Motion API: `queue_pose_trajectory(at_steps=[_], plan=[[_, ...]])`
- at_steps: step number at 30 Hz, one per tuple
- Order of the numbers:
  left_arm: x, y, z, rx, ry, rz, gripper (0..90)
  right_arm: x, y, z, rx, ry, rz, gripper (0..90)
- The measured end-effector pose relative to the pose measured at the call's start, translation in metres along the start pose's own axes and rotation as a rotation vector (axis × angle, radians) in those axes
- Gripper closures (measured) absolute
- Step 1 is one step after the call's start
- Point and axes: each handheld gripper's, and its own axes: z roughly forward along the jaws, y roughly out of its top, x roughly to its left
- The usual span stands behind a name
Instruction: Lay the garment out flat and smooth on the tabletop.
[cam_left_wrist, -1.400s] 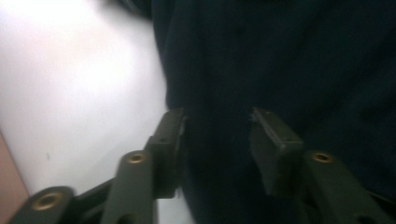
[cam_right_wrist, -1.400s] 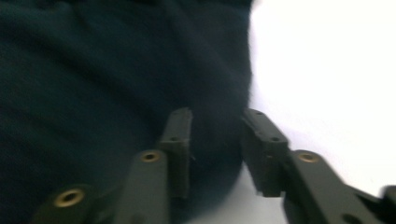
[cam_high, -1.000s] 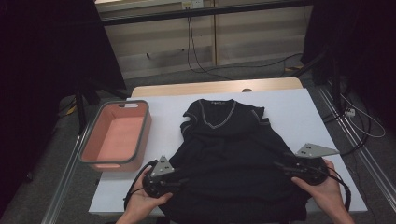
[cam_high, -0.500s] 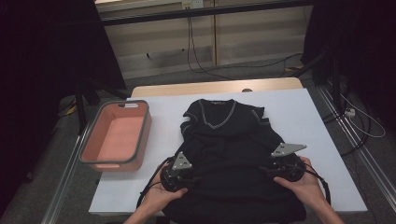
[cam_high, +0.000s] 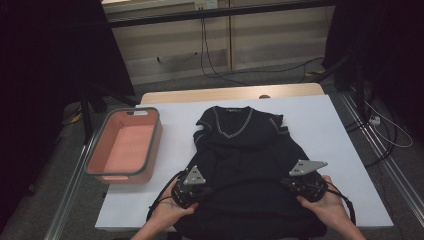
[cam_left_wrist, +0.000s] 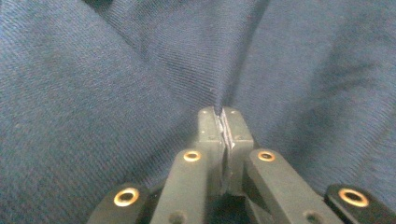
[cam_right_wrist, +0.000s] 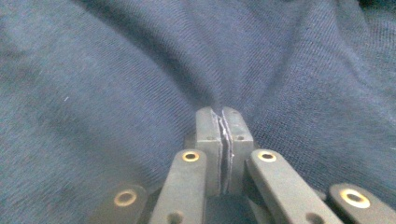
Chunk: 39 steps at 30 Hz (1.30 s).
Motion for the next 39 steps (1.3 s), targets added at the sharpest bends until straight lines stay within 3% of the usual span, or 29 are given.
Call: queue_pose_trajectory(at_steps=[6, 9, 23, 29, 31, 34, 36, 39], plan=[[-0.006, -0.009, -0.010, 0.005, -0.039, 0.000, 88.3, 0.016, -0.010, -0.011, 0.002, 0.032, -0.021, 87.8], [-0.009, -0.012, -0.013, 0.006, -0.038, 0.004, 88.3, 0.024, -0.012, -0.015, 0.011, 0.035, -0.041, 87.9], [-0.035, -0.032, -0.032, 0.018, -0.086, 0.027, 88.4, 0.059, -0.031, -0.035, 0.006, 0.116, -0.037, 87.8], [-0.042, -0.042, -0.041, 0.010, -0.111, 0.025, 88.3, 0.062, -0.032, -0.037, 0.012, 0.143, -0.046, 87.3], [-0.041, -0.041, -0.041, 0.004, -0.118, -0.008, 87.9, 0.062, -0.032, -0.036, 0.010, 0.140, -0.050, 86.1], [-0.039, -0.039, -0.040, -0.012, -0.110, -0.013, 84.9, 0.058, -0.031, -0.035, -0.003, 0.130, -0.043, 74.1], [-0.036, -0.038, -0.043, -0.023, -0.099, -0.015, 76.7, 0.055, -0.030, -0.034, -0.014, 0.115, -0.037, 64.0], [-0.028, -0.034, -0.046, -0.063, -0.040, -0.019, 61.0, 0.048, -0.028, -0.033, -0.040, 0.098, -0.011, 51.6]])
